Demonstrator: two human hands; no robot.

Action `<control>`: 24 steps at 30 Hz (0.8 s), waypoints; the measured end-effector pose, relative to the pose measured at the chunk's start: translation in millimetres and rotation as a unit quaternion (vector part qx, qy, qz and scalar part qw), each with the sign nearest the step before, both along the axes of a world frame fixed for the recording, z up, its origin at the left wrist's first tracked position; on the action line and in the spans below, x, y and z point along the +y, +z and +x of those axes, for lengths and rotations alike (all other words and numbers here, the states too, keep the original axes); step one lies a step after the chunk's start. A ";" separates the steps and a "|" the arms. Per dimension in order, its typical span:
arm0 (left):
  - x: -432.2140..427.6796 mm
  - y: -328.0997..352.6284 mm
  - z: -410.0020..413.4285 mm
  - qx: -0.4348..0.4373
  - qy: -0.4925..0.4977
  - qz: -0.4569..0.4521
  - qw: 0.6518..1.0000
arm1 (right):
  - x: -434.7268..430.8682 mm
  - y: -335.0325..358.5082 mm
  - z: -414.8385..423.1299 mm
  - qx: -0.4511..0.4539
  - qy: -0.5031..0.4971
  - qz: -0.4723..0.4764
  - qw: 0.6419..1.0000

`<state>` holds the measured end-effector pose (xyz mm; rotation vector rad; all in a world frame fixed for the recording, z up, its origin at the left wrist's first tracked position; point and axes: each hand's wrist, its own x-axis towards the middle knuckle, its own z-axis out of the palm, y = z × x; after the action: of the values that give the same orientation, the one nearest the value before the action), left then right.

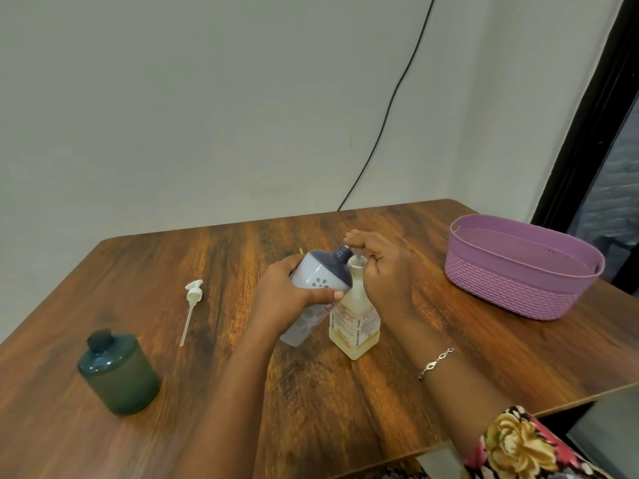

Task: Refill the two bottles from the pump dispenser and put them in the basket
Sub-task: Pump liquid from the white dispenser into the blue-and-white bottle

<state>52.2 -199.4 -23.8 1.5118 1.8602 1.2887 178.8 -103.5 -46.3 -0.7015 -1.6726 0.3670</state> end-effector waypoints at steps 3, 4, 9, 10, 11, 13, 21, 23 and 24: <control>1.2 0.4 0.4 -0.003 -0.003 0.005 1.000 | 1.8 6.8 3.9 -0.018 -0.007 0.017 1.000; 1.0 0.0 0.9 -0.004 -0.002 0.003 1.000 | 1.2 4.8 3.5 -0.021 -0.010 0.030 0.999; 1.4 -5.4 -0.5 -0.008 0.004 -0.002 1.000 | 3.6 -14.6 -1.7 0.007 -0.015 0.051 0.999; 1.6 -5.6 -0.6 -0.009 0.004 -0.003 1.000 | 4.9 -15.0 -1.6 0.010 -0.010 0.051 0.999; 1.1 -5.8 -0.7 -0.011 0.006 -0.005 1.000 | 5.5 -14.6 -1.5 0.010 -0.004 0.049 0.999; -0.2 -4.2 -0.1 -0.016 0.006 -0.008 1.000 | 2.2 -10.8 -0.4 0.008 0.010 0.040 0.999; -3.5 -0.2 -1.4 -0.019 0.002 -0.001 1.000 | -0.8 1.4 0.0 -0.029 -0.011 0.025 0.999; -2.6 -0.7 -2.8 -0.018 -0.002 -0.003 1.000 | 1.5 -5.6 0.2 -0.038 -0.018 0.043 0.998; -2.1 -1.0 -3.5 -0.018 -0.003 -0.005 1.000 | 3.9 -8.2 1.4 -0.039 -0.019 0.047 0.998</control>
<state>48.7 -201.5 -24.8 1.4784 1.8339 1.2940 180.2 -99.6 -54.4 -0.6839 -1.7370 0.2343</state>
